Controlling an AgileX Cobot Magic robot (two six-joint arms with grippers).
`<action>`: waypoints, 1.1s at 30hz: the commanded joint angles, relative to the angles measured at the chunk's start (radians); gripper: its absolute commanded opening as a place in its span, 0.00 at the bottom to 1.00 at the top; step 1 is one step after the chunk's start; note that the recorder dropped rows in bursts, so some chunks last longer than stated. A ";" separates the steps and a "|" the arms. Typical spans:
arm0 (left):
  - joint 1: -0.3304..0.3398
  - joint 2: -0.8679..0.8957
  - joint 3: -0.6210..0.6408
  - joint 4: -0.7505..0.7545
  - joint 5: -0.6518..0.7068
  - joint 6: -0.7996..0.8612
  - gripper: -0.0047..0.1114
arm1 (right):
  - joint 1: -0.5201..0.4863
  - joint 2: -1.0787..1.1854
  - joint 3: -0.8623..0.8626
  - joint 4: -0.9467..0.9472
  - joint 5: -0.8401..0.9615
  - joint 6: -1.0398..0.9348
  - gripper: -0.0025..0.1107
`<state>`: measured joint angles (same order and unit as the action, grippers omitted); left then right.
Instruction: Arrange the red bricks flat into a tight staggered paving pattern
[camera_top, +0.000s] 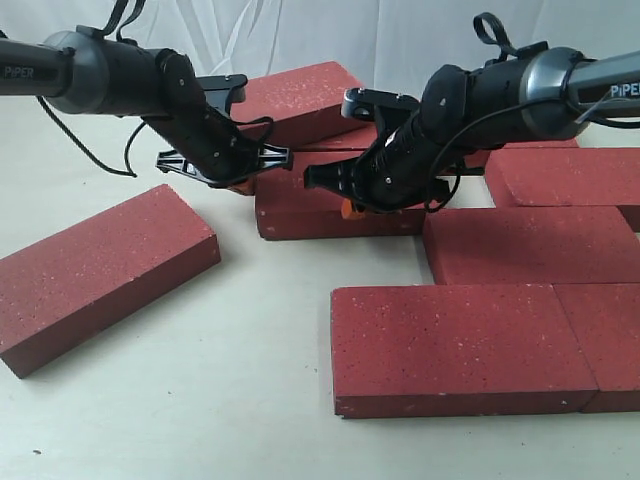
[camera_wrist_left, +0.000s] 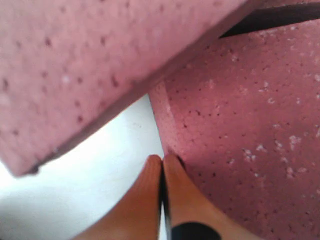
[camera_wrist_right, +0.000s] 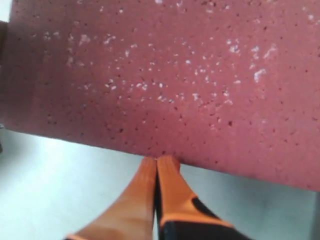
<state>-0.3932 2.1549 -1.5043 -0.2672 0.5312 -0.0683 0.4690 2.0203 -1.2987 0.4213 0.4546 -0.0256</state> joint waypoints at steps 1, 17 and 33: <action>-0.011 0.003 -0.001 -0.027 -0.015 0.001 0.04 | -0.022 -0.058 -0.002 -0.006 0.024 0.001 0.02; -0.043 0.038 -0.001 -0.100 -0.065 0.001 0.04 | -0.178 -0.154 -0.002 -0.011 0.067 0.003 0.02; -0.084 0.038 -0.001 -0.121 -0.186 0.001 0.04 | -0.179 -0.154 -0.002 -0.033 0.065 0.003 0.02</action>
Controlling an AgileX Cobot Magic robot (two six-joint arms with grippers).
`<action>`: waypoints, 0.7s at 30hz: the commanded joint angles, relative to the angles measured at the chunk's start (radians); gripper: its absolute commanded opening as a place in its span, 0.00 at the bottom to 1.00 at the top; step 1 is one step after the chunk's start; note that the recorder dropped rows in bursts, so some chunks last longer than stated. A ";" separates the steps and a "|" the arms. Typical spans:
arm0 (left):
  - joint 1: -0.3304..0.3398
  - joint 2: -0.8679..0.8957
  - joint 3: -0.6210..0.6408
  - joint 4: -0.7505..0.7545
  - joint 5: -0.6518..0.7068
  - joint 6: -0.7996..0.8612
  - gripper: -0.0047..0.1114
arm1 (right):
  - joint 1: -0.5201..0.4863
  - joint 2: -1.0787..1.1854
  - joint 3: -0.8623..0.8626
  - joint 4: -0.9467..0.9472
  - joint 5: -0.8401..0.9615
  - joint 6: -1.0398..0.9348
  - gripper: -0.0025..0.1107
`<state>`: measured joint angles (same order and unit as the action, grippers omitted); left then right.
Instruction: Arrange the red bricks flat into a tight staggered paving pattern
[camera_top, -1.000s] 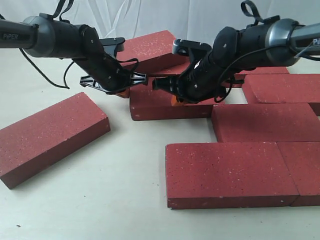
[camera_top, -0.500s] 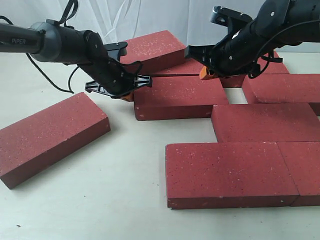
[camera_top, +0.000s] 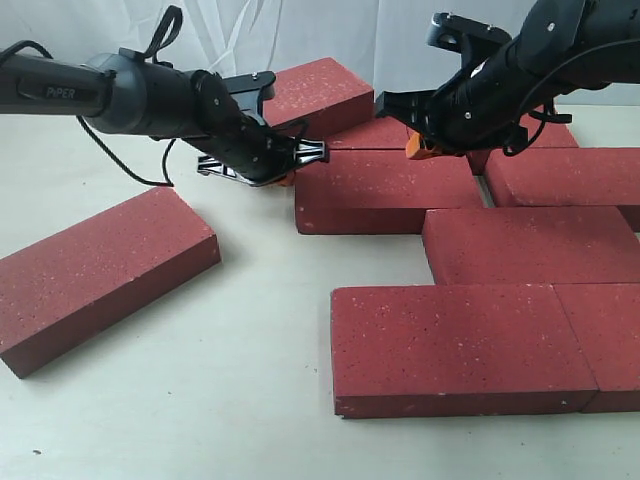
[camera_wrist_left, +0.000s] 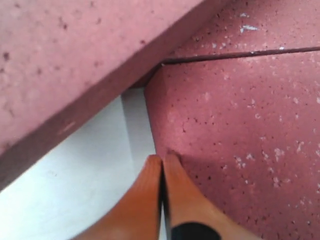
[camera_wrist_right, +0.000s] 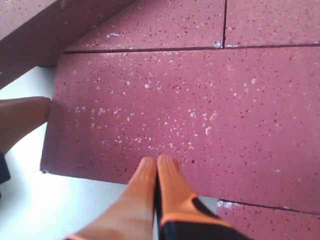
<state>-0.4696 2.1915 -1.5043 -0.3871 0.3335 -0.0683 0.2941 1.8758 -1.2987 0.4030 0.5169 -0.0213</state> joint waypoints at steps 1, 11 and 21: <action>-0.008 -0.001 -0.005 0.013 0.034 0.001 0.04 | -0.005 -0.010 -0.002 -0.017 0.002 -0.001 0.02; 0.039 0.000 -0.045 0.042 0.204 -0.004 0.04 | -0.005 -0.010 -0.002 -0.019 0.005 -0.001 0.02; -0.014 0.026 -0.046 -0.015 0.129 0.001 0.04 | -0.005 -0.010 -0.002 -0.016 0.007 -0.001 0.02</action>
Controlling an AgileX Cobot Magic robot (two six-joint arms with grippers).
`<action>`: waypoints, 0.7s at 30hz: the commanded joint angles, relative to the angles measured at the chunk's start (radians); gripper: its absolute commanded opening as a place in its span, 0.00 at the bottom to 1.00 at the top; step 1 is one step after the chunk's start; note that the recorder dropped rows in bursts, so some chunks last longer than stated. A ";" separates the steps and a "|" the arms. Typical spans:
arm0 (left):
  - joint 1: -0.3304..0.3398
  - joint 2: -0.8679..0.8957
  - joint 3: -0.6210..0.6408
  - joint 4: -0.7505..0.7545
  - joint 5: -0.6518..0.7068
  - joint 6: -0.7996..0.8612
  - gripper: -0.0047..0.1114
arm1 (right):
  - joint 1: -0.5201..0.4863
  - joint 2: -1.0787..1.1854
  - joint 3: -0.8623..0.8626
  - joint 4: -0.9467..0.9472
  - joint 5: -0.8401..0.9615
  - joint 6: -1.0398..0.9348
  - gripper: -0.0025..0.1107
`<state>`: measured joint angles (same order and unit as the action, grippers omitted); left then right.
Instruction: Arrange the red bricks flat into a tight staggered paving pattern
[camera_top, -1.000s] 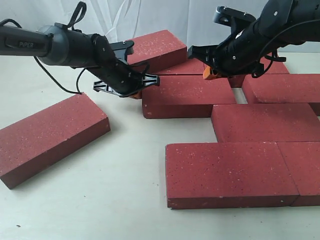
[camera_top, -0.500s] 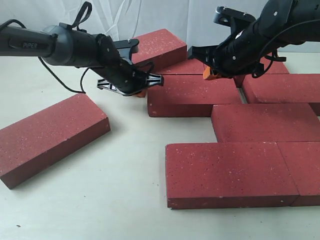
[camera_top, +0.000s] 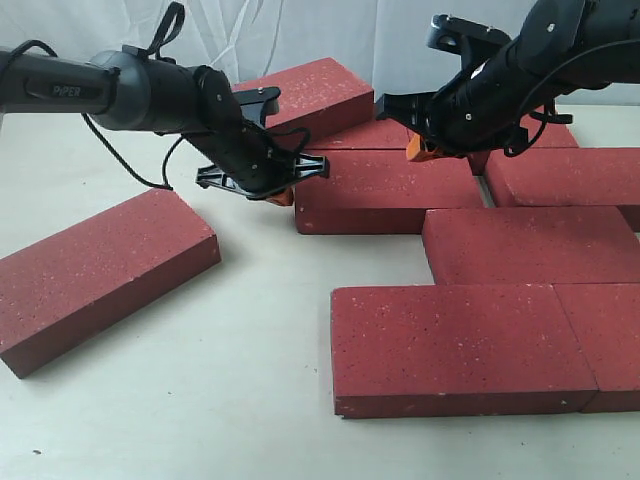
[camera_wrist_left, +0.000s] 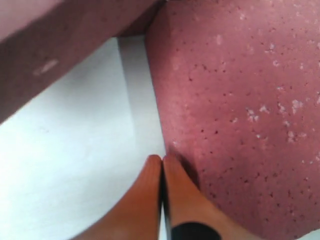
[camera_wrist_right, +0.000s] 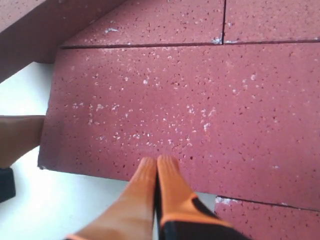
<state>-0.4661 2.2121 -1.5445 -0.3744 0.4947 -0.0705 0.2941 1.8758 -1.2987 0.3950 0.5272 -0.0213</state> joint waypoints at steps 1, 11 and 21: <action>-0.018 0.008 -0.011 -0.030 -0.032 0.003 0.04 | -0.005 -0.010 -0.002 -0.008 -0.003 -0.001 0.02; -0.055 0.051 -0.076 -0.055 -0.018 0.007 0.04 | -0.005 -0.010 -0.002 -0.008 -0.003 -0.001 0.02; -0.066 0.051 -0.092 -0.084 -0.016 0.007 0.04 | -0.005 -0.010 -0.002 -0.008 -0.003 -0.001 0.02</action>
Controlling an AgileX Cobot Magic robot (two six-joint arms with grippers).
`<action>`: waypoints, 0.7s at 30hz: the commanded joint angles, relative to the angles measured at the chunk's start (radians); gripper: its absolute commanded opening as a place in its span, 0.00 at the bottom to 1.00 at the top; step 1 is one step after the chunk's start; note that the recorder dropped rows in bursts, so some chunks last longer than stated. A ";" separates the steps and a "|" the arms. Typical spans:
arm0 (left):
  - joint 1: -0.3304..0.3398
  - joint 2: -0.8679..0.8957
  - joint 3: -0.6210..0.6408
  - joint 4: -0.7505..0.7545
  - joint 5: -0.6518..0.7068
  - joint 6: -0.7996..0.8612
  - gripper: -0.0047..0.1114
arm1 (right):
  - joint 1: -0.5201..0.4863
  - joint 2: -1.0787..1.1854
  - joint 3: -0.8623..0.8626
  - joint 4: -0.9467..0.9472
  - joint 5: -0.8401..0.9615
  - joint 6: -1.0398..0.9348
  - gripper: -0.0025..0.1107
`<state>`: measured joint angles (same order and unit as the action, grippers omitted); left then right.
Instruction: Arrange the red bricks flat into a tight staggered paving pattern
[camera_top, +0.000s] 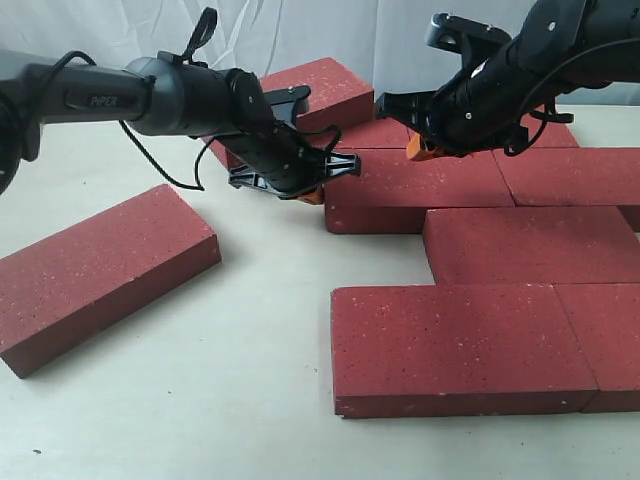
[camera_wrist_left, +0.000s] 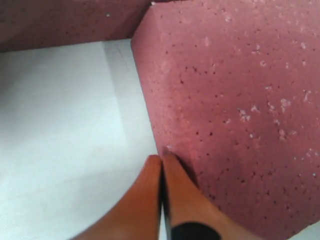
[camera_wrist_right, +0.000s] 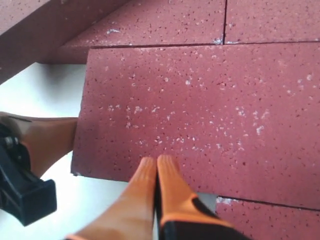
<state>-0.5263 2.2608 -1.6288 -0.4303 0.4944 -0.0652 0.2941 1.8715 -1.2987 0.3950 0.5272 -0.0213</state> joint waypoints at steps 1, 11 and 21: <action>-0.006 0.003 -0.007 -0.023 -0.009 0.002 0.04 | -0.005 -0.006 -0.002 -0.008 -0.003 -0.001 0.02; 0.068 -0.063 -0.007 0.060 0.180 -0.001 0.04 | -0.005 -0.008 -0.002 0.007 0.060 -0.001 0.02; 0.066 -0.328 0.042 0.147 0.387 -0.002 0.04 | 0.005 -0.149 0.015 -0.057 0.426 -0.016 0.02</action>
<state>-0.4582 1.9918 -1.6126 -0.3155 0.8466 -0.0652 0.2941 1.7588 -1.2987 0.3627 0.8867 -0.0235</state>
